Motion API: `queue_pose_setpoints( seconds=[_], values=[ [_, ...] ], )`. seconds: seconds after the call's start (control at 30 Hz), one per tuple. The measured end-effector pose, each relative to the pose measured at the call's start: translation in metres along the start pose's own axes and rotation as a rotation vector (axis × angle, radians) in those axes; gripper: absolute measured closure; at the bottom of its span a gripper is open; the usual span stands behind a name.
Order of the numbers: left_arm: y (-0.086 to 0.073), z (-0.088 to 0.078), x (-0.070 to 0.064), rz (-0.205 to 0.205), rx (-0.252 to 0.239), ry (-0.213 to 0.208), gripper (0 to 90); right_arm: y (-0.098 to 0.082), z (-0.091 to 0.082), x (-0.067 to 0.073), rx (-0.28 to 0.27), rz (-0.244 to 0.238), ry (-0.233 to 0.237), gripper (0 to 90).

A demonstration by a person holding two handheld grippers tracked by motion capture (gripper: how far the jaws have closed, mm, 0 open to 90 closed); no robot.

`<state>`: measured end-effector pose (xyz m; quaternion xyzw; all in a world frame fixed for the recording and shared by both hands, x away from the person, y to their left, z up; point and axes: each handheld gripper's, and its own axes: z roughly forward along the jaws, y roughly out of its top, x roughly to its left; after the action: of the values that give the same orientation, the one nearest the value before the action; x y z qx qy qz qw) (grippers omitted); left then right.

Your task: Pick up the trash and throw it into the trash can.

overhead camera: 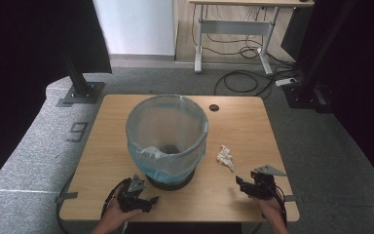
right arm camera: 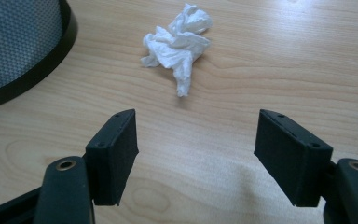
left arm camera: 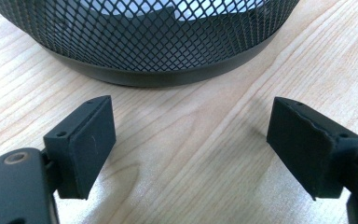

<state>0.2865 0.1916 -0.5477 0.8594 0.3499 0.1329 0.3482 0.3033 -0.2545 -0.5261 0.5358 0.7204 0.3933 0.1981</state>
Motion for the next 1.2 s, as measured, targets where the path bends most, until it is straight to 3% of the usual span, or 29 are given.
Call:
queue_pose_setpoints(
  seconds=[0.23, 0.87, 1.2],
  values=[
    [0.000, 0.000, 0.000, 0.000, 0.000, -0.001, 15.3, -0.001, -0.007, -0.001, -0.025, 0.002, 0.002, 28.6],
    [0.000, 0.000, 0.000, 0.000, 0.000, 0.000, 15.1, 0.008, -0.007, 0.000, -0.078, -0.017, -0.006, 29.2],
    [0.000, 0.000, 0.001, 0.002, 0.002, -0.003, 14.9, 0.016, -0.001, 0.001, -0.087, -0.010, 0.026, 28.8]
  ],
)
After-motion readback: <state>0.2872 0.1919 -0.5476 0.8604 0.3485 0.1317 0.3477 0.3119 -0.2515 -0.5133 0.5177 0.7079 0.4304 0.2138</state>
